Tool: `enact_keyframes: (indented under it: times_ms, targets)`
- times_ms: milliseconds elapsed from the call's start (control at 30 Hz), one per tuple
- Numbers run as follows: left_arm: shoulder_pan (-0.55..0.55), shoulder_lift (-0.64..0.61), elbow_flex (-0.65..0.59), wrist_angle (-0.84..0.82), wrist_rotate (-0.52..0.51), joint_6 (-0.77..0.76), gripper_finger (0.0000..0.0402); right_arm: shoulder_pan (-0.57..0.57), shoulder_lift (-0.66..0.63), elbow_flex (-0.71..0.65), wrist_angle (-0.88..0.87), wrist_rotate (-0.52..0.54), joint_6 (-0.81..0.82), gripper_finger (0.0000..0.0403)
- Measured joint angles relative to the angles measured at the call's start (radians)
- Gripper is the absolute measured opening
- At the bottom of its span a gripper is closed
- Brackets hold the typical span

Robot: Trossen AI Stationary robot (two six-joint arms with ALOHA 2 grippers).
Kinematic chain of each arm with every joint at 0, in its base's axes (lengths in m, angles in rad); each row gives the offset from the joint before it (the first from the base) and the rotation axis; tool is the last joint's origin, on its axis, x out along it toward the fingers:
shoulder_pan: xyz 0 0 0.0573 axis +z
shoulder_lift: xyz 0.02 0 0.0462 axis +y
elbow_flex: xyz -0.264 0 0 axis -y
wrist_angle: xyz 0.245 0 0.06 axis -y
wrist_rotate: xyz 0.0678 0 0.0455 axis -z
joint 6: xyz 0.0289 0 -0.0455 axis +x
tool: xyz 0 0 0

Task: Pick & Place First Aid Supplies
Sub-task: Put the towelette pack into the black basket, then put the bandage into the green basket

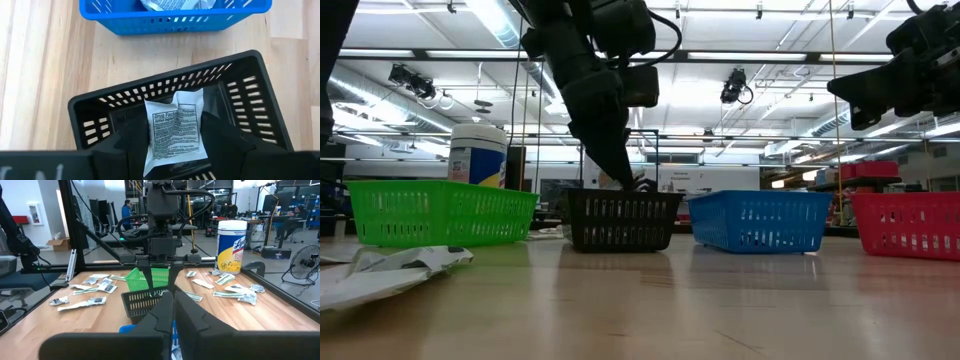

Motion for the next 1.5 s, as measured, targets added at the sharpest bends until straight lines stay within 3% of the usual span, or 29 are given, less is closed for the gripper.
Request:
enact_keyframes:
  times_ms: [467,733,833,933,1167,1500]
  targets:
    - [0.003,-0.020,0.006,-0.024,0.032,-0.024,0.0303,0.000,0.000,0.000,0.000,0.000,0.000,0.0023]
    - [0.070,-0.078,0.120,-0.187,0.023,-0.036,0.0307,0.000,0.000,0.000,0.000,0.000,0.000,0.0023]
    - [0.120,-0.089,0.145,-0.250,0.025,-0.154,0.0307,0.000,0.000,0.000,0.000,0.000,0.000,0.0023]
    - [0.180,-0.095,0.146,-0.304,0.020,-0.238,0.0307,0.000,0.000,0.000,0.000,0.000,0.000,0.0023]
    - [0.284,-0.088,0.146,-0.422,-0.059,-0.263,0.0307,0.000,0.000,0.000,0.000,0.000,0.000,0.0023]
    - [0.315,-0.035,0.145,-0.476,-0.076,-0.359,0.0307,0.000,0.000,0.000,0.000,0.000,0.000,0.0023]
